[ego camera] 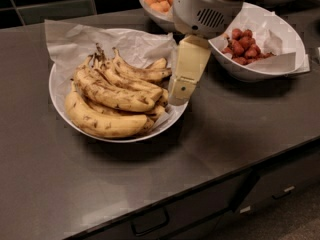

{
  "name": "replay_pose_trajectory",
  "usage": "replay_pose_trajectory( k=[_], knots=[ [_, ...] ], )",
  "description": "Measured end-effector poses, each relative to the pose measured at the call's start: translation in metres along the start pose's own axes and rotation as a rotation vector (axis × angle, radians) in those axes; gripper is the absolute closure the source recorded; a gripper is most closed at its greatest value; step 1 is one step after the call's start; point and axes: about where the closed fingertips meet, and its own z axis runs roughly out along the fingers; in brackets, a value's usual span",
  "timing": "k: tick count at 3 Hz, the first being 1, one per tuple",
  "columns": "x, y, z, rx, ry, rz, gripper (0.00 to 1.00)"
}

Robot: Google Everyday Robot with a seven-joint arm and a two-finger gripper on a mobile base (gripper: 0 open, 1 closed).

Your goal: Pick banana from white bowl

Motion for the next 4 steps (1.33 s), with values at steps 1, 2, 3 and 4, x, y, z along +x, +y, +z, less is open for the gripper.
replay_pose_trajectory(
  k=[1, 2, 3, 4],
  knots=[
    [-0.009, 0.001, 0.001, 0.006, -0.015, -0.003, 0.00],
    [-0.020, 0.005, 0.006, 0.003, -0.062, 0.019, 0.01],
    [-0.036, 0.008, 0.015, -0.035, -0.117, 0.002, 0.18],
    [-0.055, 0.014, 0.021, -0.079, -0.164, -0.041, 0.37]
  ],
)
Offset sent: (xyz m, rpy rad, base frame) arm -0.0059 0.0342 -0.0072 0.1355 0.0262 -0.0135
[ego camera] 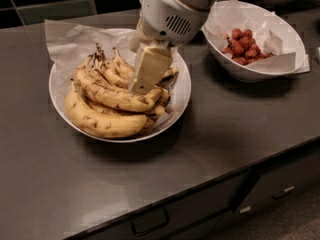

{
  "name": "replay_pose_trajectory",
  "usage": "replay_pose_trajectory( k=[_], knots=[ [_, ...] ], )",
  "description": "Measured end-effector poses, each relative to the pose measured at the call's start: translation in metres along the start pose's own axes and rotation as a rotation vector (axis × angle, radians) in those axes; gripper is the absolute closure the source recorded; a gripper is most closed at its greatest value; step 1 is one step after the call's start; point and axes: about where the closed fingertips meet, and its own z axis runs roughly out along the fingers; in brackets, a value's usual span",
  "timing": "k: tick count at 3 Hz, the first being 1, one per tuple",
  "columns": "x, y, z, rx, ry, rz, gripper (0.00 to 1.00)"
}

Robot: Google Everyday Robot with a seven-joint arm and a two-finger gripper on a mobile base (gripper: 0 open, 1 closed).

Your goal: Pick banana from white bowl

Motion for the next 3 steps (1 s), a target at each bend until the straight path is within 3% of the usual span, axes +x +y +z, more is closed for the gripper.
replay_pose_trajectory(
  k=[1, 3],
  knots=[
    [-0.015, 0.004, 0.008, -0.034, -0.024, -0.039, 0.46],
    [-0.032, 0.020, 0.026, -0.102, -0.056, -0.064, 0.45]
  ],
)
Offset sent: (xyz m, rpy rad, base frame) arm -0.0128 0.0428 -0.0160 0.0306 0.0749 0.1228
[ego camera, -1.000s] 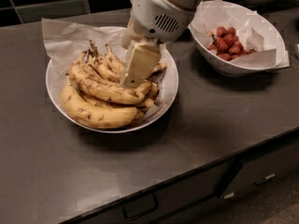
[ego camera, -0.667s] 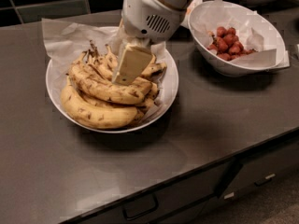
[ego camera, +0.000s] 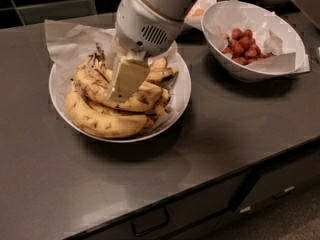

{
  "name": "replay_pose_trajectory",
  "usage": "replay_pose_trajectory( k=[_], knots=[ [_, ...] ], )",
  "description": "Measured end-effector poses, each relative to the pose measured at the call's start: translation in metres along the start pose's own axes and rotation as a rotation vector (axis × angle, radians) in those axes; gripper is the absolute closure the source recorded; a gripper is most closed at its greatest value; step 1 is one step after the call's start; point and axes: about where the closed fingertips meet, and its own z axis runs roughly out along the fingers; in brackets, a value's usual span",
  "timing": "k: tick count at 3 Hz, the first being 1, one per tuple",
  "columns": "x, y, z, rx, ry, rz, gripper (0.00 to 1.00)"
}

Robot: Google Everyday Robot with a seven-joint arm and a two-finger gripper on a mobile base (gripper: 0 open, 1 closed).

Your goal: Pick banana from white bowl

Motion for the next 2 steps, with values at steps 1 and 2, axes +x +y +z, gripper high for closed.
replay_pose_trajectory(
  k=[1, 2],
  knots=[
    [-0.0004, 0.0051, 0.0073, -0.022, -0.007, 0.004, 0.45],
    [-0.0004, 0.0050, 0.0073, -0.022, -0.007, 0.004, 0.45]
  ],
)
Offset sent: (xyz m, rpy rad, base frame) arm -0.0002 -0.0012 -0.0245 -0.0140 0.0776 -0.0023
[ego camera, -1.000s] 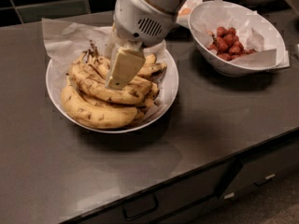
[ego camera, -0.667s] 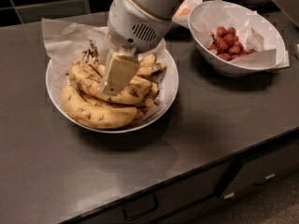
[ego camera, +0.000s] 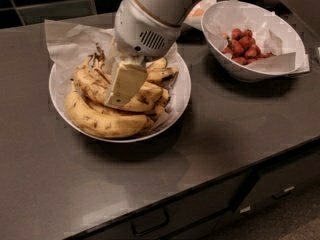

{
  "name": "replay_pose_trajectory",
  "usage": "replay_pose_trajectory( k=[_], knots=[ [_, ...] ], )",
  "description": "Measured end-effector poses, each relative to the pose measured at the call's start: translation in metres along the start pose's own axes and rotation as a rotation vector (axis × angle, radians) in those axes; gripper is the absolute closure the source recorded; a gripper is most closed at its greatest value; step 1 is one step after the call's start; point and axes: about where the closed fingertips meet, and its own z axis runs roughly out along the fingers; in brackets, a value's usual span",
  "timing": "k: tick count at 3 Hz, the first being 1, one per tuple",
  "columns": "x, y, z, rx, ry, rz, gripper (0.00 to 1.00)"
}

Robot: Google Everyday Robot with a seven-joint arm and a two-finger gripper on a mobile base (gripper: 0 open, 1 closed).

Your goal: Pick banana from white bowl

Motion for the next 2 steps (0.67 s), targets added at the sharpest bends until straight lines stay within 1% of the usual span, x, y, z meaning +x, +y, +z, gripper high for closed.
replay_pose_trajectory(
  k=[2],
  knots=[
    [0.0157, -0.0108, 0.0062, -0.027, 0.041, 0.051, 0.46]
  ],
)
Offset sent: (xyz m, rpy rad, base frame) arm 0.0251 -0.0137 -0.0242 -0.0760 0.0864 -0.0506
